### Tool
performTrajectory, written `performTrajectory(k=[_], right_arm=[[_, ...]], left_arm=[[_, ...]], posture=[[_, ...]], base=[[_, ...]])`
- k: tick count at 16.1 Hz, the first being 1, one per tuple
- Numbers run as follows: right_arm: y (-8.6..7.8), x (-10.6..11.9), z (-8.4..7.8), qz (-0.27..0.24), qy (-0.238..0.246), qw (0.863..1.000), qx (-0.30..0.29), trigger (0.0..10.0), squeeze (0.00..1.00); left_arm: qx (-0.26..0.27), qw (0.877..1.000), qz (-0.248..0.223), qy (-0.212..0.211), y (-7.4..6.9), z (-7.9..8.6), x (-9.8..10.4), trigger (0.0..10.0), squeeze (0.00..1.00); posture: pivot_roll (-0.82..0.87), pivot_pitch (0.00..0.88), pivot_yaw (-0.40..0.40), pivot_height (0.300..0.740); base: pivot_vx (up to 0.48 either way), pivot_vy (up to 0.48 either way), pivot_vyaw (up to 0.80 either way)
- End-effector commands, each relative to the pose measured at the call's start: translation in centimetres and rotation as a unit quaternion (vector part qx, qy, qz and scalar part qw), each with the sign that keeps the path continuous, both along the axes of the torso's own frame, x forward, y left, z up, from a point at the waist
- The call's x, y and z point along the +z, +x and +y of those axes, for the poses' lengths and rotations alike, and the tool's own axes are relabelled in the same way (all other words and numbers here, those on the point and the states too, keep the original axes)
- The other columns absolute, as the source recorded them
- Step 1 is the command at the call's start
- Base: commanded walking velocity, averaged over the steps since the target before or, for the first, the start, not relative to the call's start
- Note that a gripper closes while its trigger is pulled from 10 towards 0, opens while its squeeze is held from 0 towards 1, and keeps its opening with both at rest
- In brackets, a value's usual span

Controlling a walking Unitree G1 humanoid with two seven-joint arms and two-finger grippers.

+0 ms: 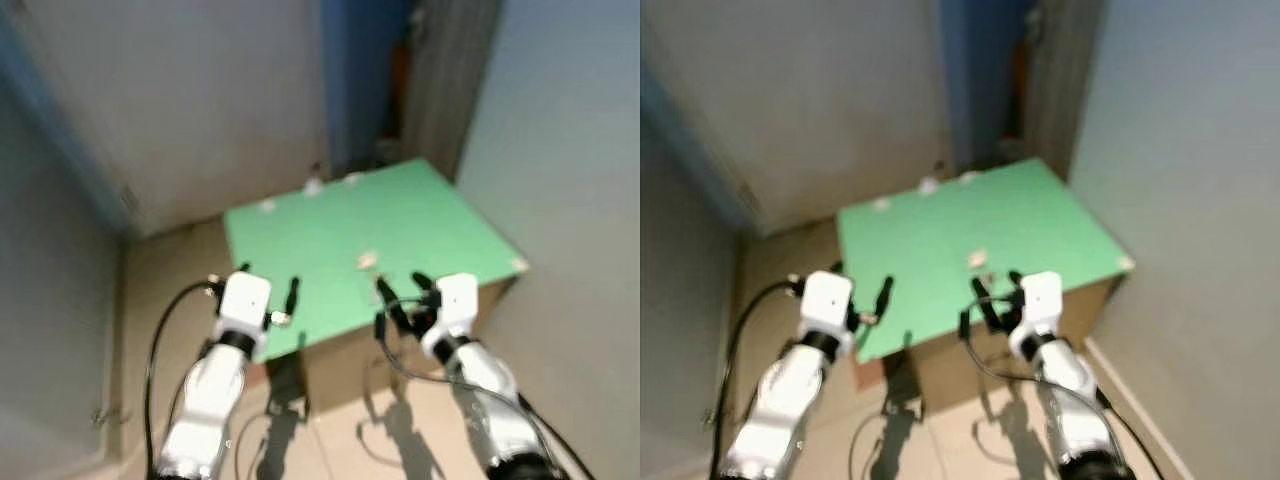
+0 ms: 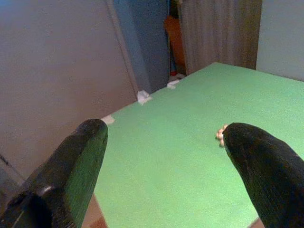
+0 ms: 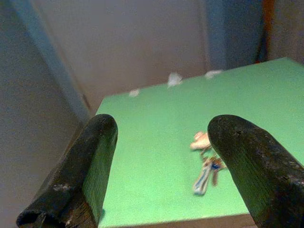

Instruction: Hang keys on a hook

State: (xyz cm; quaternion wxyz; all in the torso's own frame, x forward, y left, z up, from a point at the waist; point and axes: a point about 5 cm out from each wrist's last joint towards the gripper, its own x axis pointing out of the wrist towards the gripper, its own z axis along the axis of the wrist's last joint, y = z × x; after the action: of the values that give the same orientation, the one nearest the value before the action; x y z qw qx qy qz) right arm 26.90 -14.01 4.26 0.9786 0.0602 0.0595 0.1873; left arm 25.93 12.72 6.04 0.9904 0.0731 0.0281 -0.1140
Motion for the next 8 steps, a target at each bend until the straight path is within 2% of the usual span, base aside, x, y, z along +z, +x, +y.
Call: performTrajectory(k=[1,3,8], right_arm=[[0.28,0.22,-0.19,-0.007,-0.008,1.0,0.002,10.0,0.0],[0.27,0.11,-0.07,-0.006,-0.009,1.0,0.005,10.0,0.0],[-0.04,-0.2,0.03,-0.003,-0.012,1.0,0.013,10.0,0.0]], left_arm=[[0.008,1.0,-0.008,0.007,0.55,-0.05,0.43,10.0,0.0],[0.015,1.0,-0.009,0.024,0.7,-0.08,0.38,10.0,0.0],[0.02,0.999,-0.003,0.028,0.81,0.05,0.19,10.0,0.0]], posture=[[-0.17,0.0,0.101,0.74],[-0.17,0.0,0.102,0.74],[-0.17,0.0,0.1,0.74]], base=[[0.364,-0.307,0.0],[0.364,-0.307,0.0],[0.365,-0.308,0.0]])
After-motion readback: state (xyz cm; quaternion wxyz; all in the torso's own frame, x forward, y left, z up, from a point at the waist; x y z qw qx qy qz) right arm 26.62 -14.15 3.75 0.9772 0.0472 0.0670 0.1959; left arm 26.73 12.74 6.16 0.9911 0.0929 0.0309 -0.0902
